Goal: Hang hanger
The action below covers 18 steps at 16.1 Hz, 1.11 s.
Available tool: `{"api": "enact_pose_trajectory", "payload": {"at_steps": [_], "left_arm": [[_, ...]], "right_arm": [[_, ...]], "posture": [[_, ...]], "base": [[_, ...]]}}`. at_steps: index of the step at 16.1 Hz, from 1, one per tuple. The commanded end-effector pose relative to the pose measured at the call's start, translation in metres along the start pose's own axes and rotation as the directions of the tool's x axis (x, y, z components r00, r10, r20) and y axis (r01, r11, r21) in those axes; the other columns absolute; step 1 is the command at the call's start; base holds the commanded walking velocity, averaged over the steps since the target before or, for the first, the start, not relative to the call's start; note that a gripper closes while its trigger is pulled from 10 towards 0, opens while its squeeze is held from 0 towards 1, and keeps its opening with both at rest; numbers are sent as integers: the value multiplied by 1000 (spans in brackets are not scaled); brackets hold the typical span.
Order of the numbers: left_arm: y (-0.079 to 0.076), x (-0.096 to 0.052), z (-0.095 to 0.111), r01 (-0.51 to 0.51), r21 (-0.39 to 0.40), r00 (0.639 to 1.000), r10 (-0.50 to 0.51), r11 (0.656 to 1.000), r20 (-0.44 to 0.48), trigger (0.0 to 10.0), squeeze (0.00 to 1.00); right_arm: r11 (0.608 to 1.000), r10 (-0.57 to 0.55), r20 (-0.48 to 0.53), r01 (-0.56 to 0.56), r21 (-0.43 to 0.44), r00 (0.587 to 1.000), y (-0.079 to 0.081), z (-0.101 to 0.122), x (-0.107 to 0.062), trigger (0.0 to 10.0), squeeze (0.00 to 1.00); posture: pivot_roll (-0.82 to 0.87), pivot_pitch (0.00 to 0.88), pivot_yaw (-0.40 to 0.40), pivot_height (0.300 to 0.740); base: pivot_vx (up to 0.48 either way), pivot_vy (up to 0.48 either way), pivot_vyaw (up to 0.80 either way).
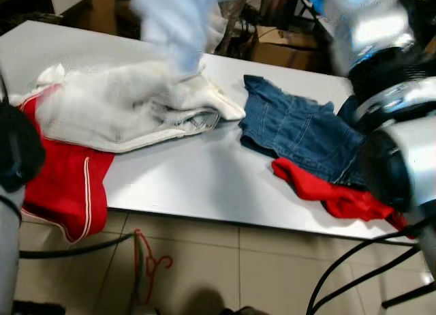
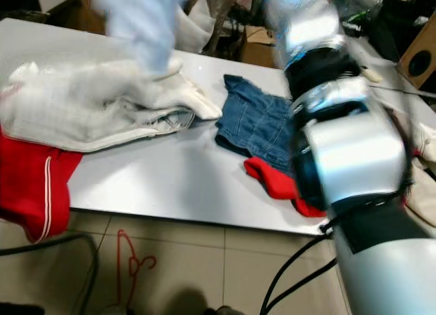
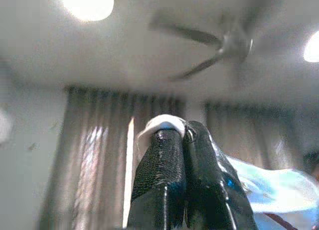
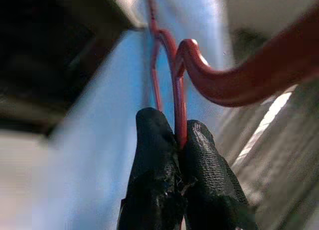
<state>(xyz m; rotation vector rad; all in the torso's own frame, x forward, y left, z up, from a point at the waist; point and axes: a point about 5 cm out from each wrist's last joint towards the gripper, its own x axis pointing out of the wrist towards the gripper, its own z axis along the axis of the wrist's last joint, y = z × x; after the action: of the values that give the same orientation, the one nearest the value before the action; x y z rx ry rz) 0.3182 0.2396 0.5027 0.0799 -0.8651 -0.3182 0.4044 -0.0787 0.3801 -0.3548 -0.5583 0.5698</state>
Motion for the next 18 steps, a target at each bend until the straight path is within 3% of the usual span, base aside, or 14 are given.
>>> {"api": "enact_pose_trajectory", "payload": {"at_steps": [1, 3, 4, 5, 6, 7, 9, 10, 11, 13, 15, 16, 17, 18], "left_arm": [[-11, -2, -40, 22, 21, 989, -19, 1000, -150, 10000, 0], [-27, -28, -116, 61, 124, 919, -7, 990, -394, 10000, 0], [-28, -39, -138, 71, 154, 883, 10, 986, -469, 10000, 0], [-26, -67, -174, 77, 210, 800, 66, 975, -597, 10000, 0], [-25, -80, -186, 76, 230, 762, 92, 970, -641, 10000, 0], [-15, -106, -205, 56, 297, 683, 180, 953, -708, 10000, 0], [9, -127, -206, -16, 391, 637, 311, 920, -706, 10000, 0], [30, -138, -198, -79, 464, 608, 412, 882, -679, 10000, 0], [30, -138, -198, -79, 464, 608, 412, 882, -679, 10000, 0], [51, -160, -195, -114, 528, 540, 499, 841, -678, 10000, 0], [51, -174, -202, -89, 483, 498, 459, 871, -736, 10000, 0], [39, -197, -216, 55, 292, 437, 240, 955, -867, 10000, 0], [36, -205, -218, 153, 208, 403, 131, 966, -906, 10000, 996], [36, -205, -218, 153, 208, 403, 131, 966, -906, 10000, 996]], "right_arm": [[991, 137, -148, -137, 12, 979, 22, -41, -12, 10000, 0], [924, 383, -194, -372, 94, 903, 56, -82, -38, 10000, 0], [894, 447, -196, -430, 123, 873, 64, -91, -48, 10000, 0], [826, 564, -188, -541, 159, 804, 77, -106, -68, 10000, 0], [795, 606, -182, -583, 170, 774, 81, -111, -76, 10000, 0], [733, 680, -160, -655, 186, 716, 86, -116, -96, 10000, 0], [683, 730, -145, -707, 186, 667, 79, -112, -126, 10000, 0], [672, 740, -130, -716, 187, 660, 69, -102, -141, 10000, 0], [672, 740, -130, -716, 187, 660, 69, -102, -141, 10000, 0], [675, 736, -103, -712, 194, 669, 57, -83, -157, 10000, 0], [682, 728, -99, -703, 200, 678, 50, -75, -164, 10000, 0], [768, 629, -89, -599, 226, 772, 33, -60, -172, 10000, 0], [825, 546, -105, -511, 244, 831, 25, -58, -174, 10000, 0], [825, 546, -105, -511, 244, 831, 25, -58, -174, 10000, 0]], "posture": [[35, 0, -145, 740], [18, 0, -132, 740], [13, 0, -127, 740], [-5, 0, -108, 740], [-11, 0, -101, 740], [-21, 0, -88, 740], [-26, 0, -79, 740], [-26, 0, -74, 740], [-26, 0, -74, 740], [-35, 0, -57, 740], [-40, 0, -51, 740], [-52, 0, -39, 740], [-61, 0, -28, 740], [-61, 0, -28, 740]], "base": [[0, 0, 0], [0, 0, 0], [0, 0, 0], [0, 0, 0], [0, 0, 0], [0, 0, 0], [0, 0, 0], [0, 0, 0], [0, 0, 0], [0, 0, 0], [0, 0, 0], [0, 0, 0], [0, 0, 0], [0, 0, 0]]}}
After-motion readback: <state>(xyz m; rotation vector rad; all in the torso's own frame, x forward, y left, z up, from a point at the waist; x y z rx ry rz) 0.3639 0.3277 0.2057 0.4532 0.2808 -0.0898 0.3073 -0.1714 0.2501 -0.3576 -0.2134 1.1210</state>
